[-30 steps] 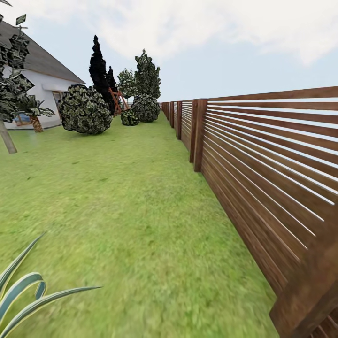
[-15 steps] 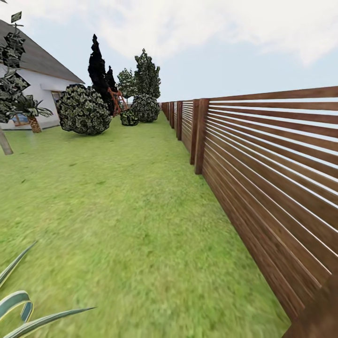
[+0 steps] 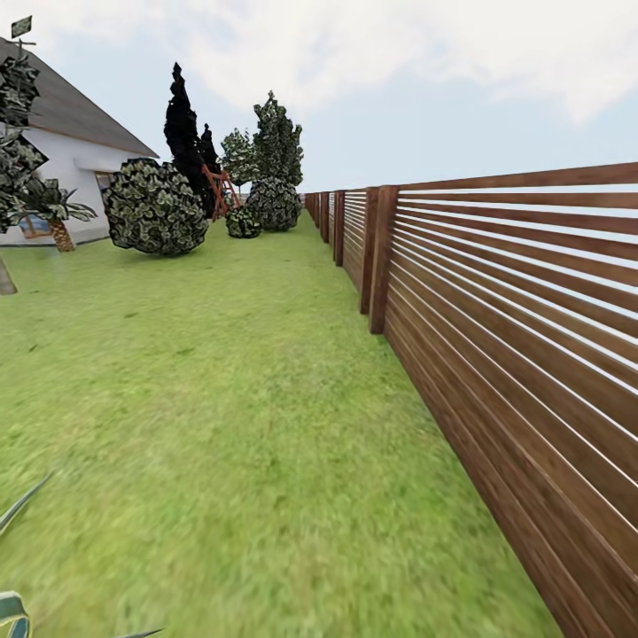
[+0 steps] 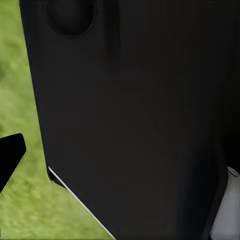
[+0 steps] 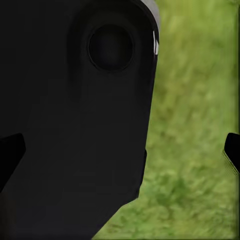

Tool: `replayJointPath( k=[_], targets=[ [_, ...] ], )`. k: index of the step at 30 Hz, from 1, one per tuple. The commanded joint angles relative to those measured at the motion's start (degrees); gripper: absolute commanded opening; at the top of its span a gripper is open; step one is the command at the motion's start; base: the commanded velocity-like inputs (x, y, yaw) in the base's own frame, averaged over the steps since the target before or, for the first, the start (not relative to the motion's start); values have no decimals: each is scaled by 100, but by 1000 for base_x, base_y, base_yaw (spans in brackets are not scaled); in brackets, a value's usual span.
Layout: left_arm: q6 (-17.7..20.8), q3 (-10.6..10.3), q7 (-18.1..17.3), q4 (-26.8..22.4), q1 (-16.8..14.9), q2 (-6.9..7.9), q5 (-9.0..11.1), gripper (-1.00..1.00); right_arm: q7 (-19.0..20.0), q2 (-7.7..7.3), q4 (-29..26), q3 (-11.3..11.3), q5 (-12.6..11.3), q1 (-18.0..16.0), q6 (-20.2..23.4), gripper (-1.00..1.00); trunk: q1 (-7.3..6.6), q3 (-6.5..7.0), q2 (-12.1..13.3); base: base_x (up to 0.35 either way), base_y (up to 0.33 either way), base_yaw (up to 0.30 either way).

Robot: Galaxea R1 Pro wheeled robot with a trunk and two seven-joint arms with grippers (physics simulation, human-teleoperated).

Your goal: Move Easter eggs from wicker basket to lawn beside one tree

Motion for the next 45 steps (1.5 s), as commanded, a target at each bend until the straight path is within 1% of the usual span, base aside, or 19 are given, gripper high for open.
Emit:
replayJointPath(
  k=[1, 45],
  targets=[
    [-5, -1, 7, -11, 4, -1, -4, 100, 0, -1, 14, 2, 43, -8, -4, 100, 3, -4, -2, 335, 0, 0],
    [-5, -1, 7, -11, 5, -9, -4, 100, -2, -1, 14, 2, 43, -8, 2, 100, 3, -4, -2, 335, 0, 10]
  ],
)
